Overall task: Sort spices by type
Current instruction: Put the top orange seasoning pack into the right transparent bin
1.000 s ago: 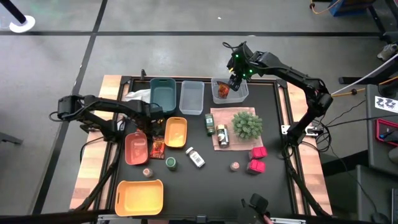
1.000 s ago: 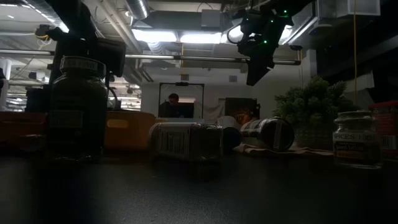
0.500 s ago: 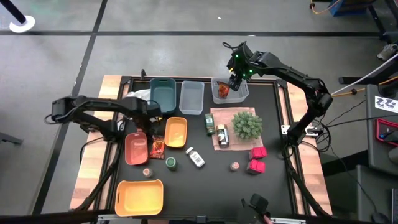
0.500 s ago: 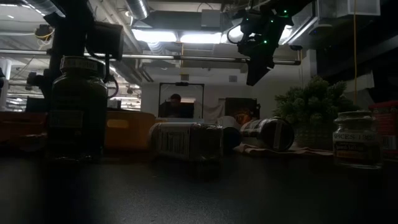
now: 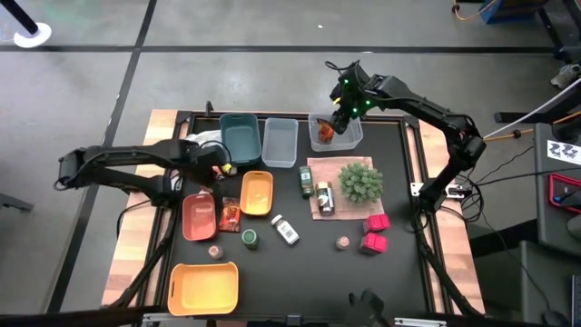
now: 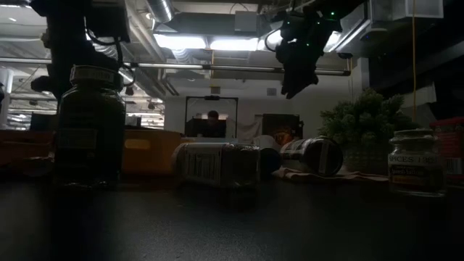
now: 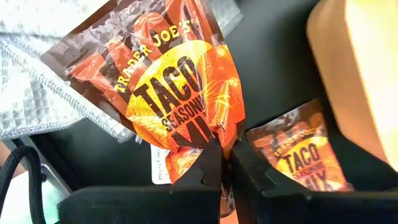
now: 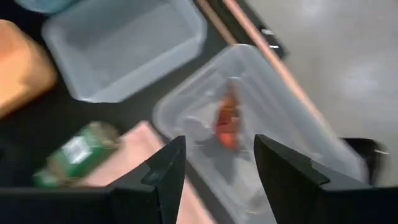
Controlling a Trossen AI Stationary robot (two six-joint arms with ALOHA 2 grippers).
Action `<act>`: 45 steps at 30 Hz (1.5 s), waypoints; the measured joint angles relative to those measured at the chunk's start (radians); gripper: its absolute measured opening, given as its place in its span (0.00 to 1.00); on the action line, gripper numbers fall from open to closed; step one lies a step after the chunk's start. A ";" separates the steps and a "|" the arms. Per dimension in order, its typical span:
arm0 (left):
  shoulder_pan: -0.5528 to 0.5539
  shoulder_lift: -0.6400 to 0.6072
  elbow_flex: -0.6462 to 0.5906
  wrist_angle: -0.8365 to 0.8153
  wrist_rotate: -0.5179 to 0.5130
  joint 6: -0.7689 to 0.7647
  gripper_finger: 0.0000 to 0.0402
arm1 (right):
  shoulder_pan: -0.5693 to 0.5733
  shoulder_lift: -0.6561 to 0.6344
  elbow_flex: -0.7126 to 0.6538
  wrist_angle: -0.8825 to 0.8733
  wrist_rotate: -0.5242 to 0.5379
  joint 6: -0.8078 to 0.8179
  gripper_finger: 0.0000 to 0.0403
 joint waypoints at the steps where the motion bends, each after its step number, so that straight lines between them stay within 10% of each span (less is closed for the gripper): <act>1: 0.000 -0.014 0.000 0.000 0.000 0.003 0.01 | 0.000 0.000 0.000 0.000 -0.028 0.011 0.47; 18: 0.000 -0.177 0.001 0.007 0.039 0.102 0.01 | 0.001 0.000 0.000 0.000 -0.300 0.138 0.47; 25: 0.000 -0.180 0.001 0.251 0.040 0.215 0.01 | 0.017 0.002 0.000 0.016 -0.419 0.252 0.47; 39: 0.000 0.037 0.002 0.799 0.037 0.471 0.02 | 0.235 0.011 -0.001 0.292 -0.427 0.427 0.47; 45: -0.001 0.170 0.001 0.955 0.034 0.500 0.01 | 0.333 0.011 -0.001 0.353 -0.203 0.432 0.47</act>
